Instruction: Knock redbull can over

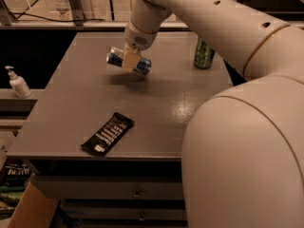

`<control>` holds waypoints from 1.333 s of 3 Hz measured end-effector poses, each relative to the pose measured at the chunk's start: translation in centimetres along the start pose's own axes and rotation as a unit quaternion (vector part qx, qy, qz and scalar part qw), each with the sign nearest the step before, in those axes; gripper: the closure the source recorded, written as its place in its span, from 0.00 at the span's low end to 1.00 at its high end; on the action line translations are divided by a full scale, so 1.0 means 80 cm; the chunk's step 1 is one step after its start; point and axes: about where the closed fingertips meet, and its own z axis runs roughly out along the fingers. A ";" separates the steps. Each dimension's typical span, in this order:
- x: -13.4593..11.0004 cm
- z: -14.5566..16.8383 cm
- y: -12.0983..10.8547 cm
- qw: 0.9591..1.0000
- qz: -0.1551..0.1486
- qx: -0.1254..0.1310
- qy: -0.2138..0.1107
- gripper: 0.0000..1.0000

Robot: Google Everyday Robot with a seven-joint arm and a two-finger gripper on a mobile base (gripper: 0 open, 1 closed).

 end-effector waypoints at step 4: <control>0.002 0.002 0.005 1.000 0.009 0.000 -0.010 0.00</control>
Offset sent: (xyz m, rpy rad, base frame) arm -0.0036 0.0022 -0.0014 -0.0091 -0.0056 0.0234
